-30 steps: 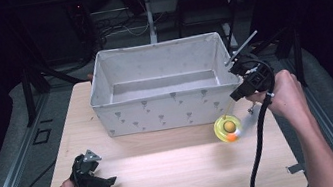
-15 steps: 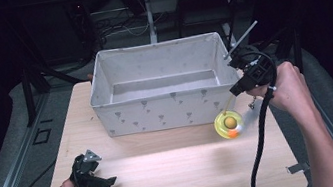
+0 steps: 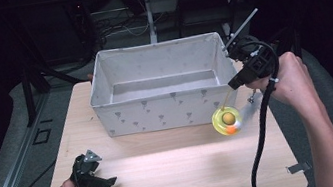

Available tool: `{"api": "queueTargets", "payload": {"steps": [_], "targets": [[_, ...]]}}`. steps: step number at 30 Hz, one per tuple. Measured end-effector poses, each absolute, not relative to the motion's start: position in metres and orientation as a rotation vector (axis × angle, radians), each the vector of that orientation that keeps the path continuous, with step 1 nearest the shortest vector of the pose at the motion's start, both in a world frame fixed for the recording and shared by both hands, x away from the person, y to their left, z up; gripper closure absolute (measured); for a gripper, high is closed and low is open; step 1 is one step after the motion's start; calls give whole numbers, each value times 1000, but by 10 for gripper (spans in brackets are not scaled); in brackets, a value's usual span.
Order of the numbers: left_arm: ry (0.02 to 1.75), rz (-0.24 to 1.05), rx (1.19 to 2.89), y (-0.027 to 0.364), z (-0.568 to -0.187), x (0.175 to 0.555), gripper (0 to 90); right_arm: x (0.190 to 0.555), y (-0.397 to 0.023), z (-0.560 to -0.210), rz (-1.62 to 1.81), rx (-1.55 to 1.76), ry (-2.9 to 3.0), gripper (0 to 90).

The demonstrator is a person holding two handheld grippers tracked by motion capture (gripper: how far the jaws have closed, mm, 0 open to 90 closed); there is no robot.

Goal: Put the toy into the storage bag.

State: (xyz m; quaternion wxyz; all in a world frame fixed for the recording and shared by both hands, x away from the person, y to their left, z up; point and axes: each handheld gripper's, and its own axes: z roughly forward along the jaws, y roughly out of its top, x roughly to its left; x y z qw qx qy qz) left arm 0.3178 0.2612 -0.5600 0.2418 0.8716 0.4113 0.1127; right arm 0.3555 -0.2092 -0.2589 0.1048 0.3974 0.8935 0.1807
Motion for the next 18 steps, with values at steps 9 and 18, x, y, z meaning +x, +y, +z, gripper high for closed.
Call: {"api": "queueTargets", "payload": {"steps": [9,18], "targets": [[1123,311,2387,261,-560,318,2,354,-206,-245,542,1144,2630,884],[1122,309,2389,261,-560,318,2,352,-202,-227,548,1125,2627,884]]}}
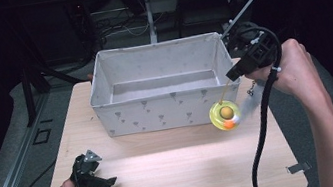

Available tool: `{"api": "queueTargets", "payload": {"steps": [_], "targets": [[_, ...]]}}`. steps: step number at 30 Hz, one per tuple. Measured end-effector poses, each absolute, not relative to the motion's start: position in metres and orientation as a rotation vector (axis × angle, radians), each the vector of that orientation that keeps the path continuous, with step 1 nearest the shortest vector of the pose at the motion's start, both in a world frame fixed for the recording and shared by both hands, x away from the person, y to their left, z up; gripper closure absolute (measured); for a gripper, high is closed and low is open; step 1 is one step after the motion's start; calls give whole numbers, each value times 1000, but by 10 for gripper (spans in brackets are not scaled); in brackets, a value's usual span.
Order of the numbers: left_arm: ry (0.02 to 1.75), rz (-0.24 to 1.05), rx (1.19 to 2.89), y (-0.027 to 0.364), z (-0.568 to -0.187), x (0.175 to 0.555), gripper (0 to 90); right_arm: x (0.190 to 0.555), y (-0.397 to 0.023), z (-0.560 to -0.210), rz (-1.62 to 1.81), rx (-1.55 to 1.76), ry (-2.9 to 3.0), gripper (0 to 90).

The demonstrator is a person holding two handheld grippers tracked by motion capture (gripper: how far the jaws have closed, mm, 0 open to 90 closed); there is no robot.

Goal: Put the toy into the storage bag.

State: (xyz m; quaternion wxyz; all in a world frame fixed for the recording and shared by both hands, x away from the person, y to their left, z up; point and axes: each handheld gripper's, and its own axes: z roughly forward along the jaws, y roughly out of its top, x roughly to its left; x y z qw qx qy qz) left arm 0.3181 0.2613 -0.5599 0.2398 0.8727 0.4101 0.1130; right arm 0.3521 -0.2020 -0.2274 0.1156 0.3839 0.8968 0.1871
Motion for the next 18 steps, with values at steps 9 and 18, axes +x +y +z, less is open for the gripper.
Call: {"api": "queueTargets", "payload": {"steps": [9,18], "targets": [[1122,301,2391,262,-560,318,2,351,-199,-208,544,1108,2621,884],[1123,300,2391,261,-560,318,2,353,-195,-195,542,1092,2620,884]]}}
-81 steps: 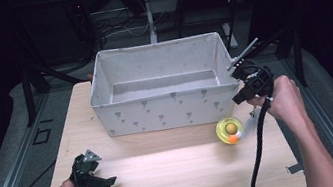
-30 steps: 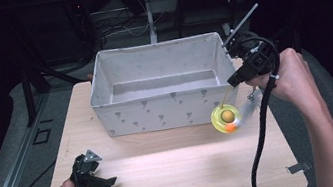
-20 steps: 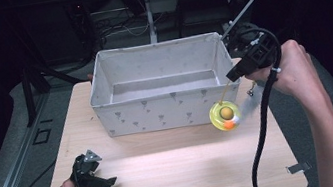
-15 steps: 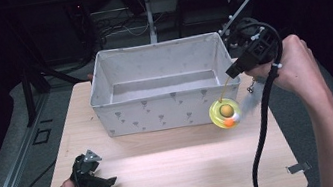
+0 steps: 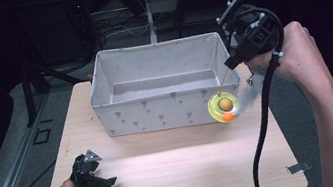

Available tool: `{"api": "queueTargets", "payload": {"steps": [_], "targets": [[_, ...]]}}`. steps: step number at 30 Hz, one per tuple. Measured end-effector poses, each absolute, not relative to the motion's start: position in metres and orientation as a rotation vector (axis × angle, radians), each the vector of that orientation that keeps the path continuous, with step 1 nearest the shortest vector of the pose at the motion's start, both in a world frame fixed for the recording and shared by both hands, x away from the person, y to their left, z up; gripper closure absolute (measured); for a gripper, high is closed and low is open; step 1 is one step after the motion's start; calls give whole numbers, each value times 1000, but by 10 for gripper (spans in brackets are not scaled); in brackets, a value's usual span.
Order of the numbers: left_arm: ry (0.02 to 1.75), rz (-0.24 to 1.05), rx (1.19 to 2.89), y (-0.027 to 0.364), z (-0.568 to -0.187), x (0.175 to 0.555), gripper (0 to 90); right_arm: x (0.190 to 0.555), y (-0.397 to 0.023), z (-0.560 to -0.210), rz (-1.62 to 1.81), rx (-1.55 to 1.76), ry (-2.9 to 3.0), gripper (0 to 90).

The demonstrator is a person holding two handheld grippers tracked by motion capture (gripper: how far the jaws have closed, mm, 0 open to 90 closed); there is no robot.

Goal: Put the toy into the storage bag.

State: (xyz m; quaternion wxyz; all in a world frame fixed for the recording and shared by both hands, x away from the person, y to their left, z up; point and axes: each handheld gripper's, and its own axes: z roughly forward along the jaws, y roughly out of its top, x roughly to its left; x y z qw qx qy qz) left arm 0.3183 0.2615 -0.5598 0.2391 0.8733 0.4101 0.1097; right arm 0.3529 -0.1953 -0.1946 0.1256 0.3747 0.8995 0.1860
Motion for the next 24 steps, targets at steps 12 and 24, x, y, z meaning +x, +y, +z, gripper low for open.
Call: {"api": "queueTargets", "payload": {"steps": [12,24], "targets": [[1121,300,2391,261,-560,318,2,358,-192,-177,551,1090,2603,884],[1119,300,2390,262,-560,318,2,371,-189,-164,565,1113,2587,884]]}}
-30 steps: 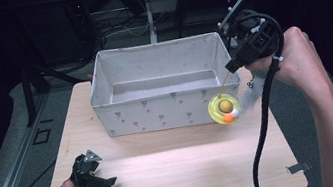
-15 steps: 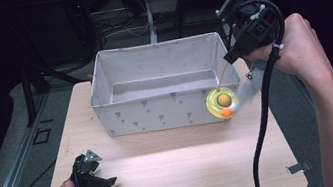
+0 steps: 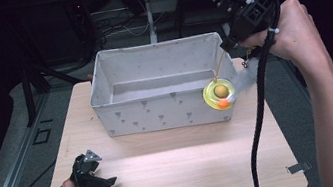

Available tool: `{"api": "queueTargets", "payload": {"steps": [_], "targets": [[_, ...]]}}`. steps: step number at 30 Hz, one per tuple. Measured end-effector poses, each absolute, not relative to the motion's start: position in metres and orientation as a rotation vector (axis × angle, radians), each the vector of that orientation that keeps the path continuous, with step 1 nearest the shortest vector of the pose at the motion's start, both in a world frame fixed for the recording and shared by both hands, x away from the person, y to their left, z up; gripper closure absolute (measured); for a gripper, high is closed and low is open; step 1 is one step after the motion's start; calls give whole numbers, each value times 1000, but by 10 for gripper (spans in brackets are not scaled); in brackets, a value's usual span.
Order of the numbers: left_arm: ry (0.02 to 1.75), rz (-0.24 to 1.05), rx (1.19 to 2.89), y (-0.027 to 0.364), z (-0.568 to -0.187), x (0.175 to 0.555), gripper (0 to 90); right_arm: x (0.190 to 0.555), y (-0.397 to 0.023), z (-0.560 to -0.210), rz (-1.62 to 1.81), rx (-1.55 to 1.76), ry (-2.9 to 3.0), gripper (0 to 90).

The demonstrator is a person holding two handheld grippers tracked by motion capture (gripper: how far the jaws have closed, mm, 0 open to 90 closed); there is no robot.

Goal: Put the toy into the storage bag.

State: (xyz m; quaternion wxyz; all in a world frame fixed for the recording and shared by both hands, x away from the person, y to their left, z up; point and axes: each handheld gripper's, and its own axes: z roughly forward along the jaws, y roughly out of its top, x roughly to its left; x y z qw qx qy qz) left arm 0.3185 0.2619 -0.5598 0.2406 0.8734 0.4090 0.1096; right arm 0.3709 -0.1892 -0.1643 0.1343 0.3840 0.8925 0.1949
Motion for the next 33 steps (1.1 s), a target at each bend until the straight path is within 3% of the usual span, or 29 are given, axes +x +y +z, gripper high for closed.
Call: {"api": "queueTargets", "payload": {"steps": [33], "targets": [[1127,275,2396,261,-562,321,2,413,-180,-138,582,1156,2511,884]]}}
